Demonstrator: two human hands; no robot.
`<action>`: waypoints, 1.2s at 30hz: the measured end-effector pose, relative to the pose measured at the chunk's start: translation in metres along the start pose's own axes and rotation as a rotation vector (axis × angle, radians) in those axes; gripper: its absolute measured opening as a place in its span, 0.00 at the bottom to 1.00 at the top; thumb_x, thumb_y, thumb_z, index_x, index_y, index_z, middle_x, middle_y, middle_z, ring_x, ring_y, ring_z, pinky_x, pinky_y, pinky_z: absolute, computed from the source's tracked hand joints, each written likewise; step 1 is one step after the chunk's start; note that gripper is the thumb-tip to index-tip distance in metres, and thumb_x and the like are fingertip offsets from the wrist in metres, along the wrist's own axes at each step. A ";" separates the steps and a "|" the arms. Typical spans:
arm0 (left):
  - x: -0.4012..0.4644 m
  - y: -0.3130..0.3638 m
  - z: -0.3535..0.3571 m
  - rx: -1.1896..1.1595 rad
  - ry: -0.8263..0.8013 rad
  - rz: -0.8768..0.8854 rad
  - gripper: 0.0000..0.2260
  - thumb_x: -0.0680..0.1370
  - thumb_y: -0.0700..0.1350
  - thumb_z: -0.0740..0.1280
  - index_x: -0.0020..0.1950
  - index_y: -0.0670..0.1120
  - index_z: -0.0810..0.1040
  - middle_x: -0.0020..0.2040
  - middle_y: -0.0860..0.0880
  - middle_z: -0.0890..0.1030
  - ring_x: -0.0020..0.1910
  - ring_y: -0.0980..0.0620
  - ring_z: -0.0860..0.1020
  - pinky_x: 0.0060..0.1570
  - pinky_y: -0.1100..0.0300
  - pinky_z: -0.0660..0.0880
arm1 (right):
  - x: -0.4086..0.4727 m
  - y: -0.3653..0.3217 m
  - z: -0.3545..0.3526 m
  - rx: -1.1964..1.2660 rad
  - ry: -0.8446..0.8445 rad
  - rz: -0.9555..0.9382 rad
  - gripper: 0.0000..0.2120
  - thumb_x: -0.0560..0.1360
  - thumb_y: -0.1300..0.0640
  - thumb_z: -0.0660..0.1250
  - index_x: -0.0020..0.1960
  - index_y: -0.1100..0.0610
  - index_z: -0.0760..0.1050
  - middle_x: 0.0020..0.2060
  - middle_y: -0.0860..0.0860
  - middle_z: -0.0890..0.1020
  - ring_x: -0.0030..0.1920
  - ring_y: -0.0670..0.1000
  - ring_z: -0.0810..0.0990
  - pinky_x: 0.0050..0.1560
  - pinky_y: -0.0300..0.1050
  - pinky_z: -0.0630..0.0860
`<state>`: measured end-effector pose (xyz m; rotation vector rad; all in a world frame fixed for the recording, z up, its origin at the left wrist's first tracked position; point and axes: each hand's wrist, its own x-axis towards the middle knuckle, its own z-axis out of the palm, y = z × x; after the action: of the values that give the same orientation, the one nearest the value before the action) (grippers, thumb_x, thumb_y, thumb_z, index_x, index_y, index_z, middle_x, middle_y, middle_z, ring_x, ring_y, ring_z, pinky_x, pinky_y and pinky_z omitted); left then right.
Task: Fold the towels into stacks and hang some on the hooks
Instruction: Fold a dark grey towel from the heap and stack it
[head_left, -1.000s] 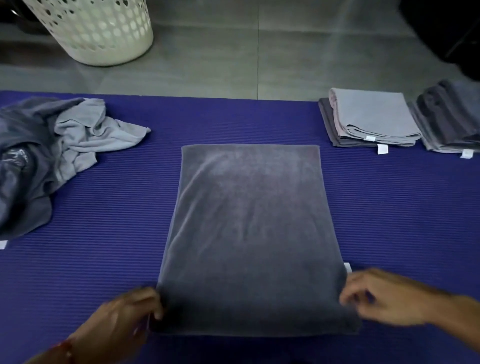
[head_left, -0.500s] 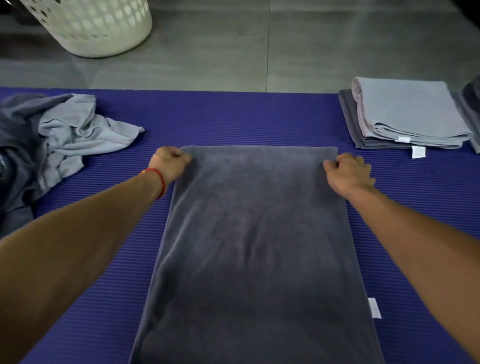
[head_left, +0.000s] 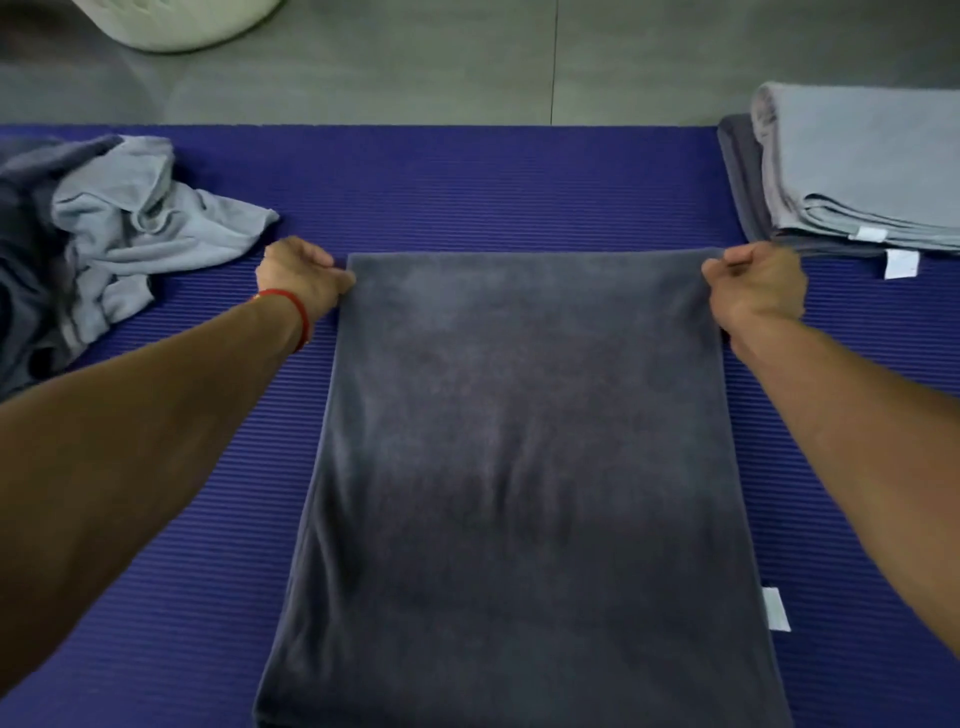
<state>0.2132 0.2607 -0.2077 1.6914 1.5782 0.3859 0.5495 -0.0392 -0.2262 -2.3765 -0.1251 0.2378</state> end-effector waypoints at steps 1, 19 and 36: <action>-0.010 0.004 0.004 0.093 0.077 0.048 0.10 0.70 0.46 0.76 0.43 0.49 0.76 0.47 0.46 0.83 0.48 0.46 0.81 0.58 0.53 0.78 | -0.003 -0.001 0.001 -0.015 -0.008 -0.014 0.14 0.77 0.49 0.70 0.61 0.50 0.77 0.58 0.50 0.84 0.62 0.56 0.80 0.66 0.54 0.73; -0.209 -0.086 0.023 0.934 -0.290 0.800 0.29 0.83 0.62 0.46 0.83 0.57 0.46 0.84 0.47 0.44 0.82 0.39 0.43 0.72 0.25 0.50 | -0.170 0.113 -0.066 -0.898 -0.313 -0.733 0.34 0.83 0.39 0.41 0.84 0.56 0.46 0.83 0.54 0.48 0.82 0.59 0.44 0.79 0.69 0.46; -0.309 -0.194 -0.040 0.947 -0.447 1.325 0.28 0.84 0.60 0.55 0.82 0.53 0.56 0.83 0.48 0.55 0.81 0.40 0.54 0.70 0.26 0.60 | -0.287 0.188 -0.148 -0.915 -0.674 -1.401 0.35 0.80 0.47 0.60 0.83 0.55 0.54 0.83 0.51 0.54 0.82 0.55 0.53 0.77 0.60 0.57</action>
<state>-0.0085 -0.0313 -0.2319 3.1104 0.0274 -0.1972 0.3035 -0.3194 -0.2106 -2.2228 -2.4750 0.2885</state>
